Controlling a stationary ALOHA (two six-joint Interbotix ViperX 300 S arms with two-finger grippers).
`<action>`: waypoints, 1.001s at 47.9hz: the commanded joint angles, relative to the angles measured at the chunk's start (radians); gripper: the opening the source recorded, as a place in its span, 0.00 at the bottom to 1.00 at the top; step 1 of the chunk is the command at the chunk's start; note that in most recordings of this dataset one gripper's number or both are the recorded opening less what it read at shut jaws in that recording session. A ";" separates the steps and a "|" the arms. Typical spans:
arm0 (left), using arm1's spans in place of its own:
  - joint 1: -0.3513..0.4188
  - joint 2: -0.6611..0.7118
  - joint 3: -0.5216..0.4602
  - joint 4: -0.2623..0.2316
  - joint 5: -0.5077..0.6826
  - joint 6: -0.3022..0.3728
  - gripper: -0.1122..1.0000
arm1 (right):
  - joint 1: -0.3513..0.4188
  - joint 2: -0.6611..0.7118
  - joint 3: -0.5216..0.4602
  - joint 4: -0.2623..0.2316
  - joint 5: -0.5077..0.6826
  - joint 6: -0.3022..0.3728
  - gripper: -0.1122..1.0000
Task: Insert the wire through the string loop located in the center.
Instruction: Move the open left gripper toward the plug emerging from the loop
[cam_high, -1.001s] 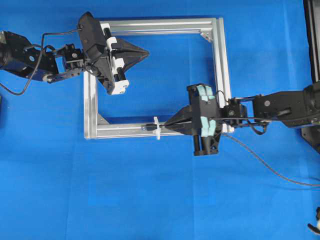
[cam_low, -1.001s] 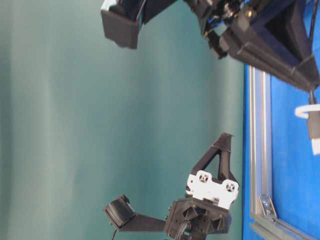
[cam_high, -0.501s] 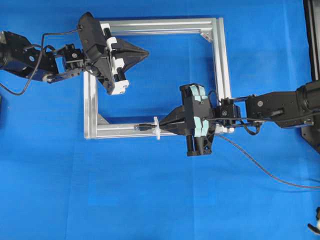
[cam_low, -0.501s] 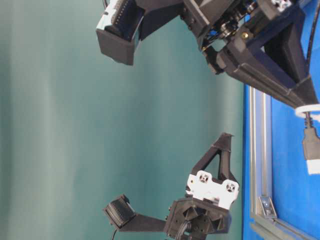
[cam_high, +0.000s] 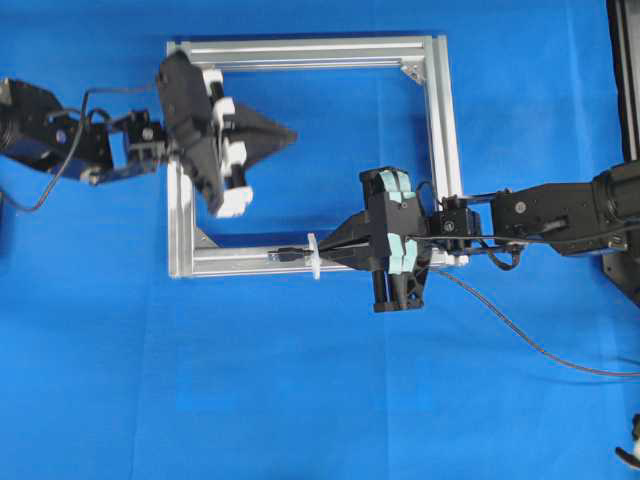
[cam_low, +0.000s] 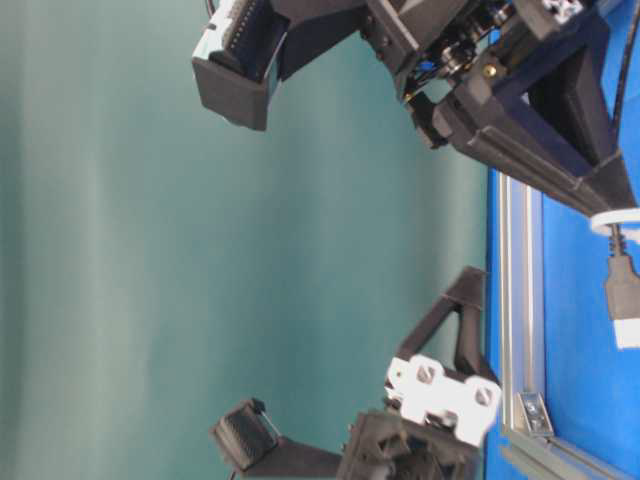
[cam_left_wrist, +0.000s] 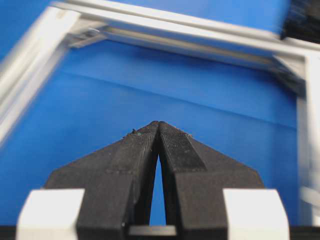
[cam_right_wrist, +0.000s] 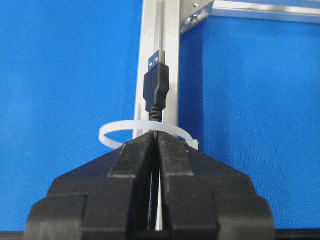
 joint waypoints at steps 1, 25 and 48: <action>-0.061 -0.049 0.005 0.003 -0.003 -0.005 0.10 | 0.003 -0.012 -0.014 0.003 -0.006 0.002 0.08; -0.275 -0.083 0.009 0.002 -0.005 -0.026 0.10 | 0.009 -0.012 -0.014 0.003 -0.008 0.002 0.08; -0.267 -0.078 -0.006 0.002 0.025 -0.026 0.10 | 0.009 -0.012 -0.012 0.003 -0.008 0.002 0.08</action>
